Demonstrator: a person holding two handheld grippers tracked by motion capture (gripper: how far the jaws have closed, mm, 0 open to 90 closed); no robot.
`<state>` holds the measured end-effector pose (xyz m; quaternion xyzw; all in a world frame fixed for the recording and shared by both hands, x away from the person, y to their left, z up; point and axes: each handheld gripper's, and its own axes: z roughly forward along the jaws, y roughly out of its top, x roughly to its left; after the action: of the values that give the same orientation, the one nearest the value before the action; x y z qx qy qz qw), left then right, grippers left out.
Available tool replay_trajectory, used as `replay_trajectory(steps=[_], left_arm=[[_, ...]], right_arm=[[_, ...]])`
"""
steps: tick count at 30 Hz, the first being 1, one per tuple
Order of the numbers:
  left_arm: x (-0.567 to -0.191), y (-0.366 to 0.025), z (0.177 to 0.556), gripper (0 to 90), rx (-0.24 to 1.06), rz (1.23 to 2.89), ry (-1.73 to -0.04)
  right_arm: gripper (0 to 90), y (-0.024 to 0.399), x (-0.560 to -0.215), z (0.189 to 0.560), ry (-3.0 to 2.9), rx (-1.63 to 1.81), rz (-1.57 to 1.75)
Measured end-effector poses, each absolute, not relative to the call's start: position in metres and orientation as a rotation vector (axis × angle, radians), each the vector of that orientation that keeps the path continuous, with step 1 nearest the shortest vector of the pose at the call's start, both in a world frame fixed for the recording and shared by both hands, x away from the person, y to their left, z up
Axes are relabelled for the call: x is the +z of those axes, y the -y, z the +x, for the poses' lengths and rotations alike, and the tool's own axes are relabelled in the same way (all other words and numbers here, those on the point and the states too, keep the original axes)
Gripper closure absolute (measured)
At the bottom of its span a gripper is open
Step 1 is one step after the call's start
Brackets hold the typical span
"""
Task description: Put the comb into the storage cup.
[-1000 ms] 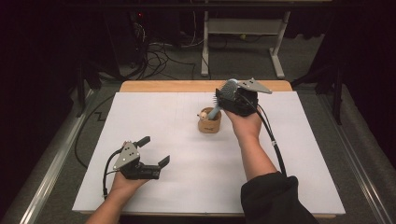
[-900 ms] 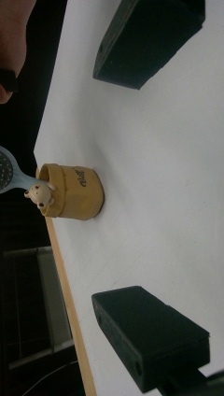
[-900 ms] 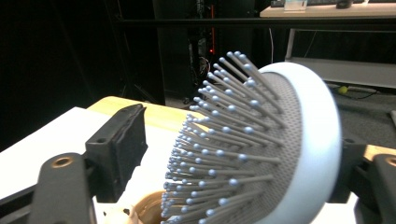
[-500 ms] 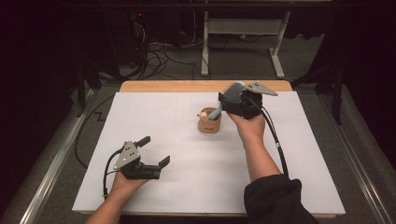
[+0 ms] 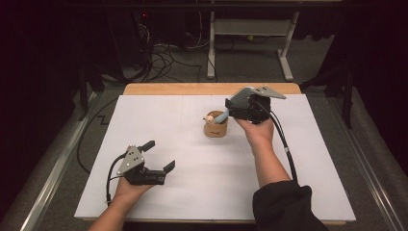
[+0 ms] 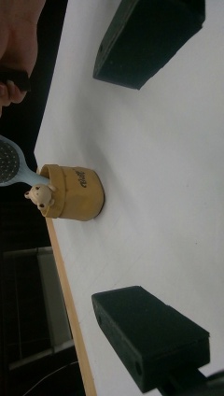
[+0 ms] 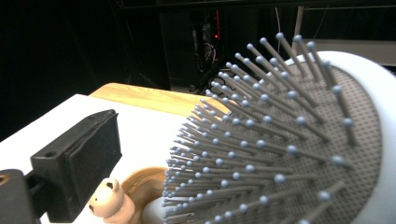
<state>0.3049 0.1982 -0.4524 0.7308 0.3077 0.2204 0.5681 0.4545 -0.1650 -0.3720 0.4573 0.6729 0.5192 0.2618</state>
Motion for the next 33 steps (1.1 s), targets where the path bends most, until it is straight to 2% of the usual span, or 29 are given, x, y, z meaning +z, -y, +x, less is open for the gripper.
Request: replay_trajectory(steps=[33], left_arm=[[-0.4529, -0.1983, 0.3051, 0.0, 0.517, 1.723, -0.726]], right_arm=[[0.3, 0.1726, -0.3649, 0.4520, -1.815, 1.379, 1.221]])
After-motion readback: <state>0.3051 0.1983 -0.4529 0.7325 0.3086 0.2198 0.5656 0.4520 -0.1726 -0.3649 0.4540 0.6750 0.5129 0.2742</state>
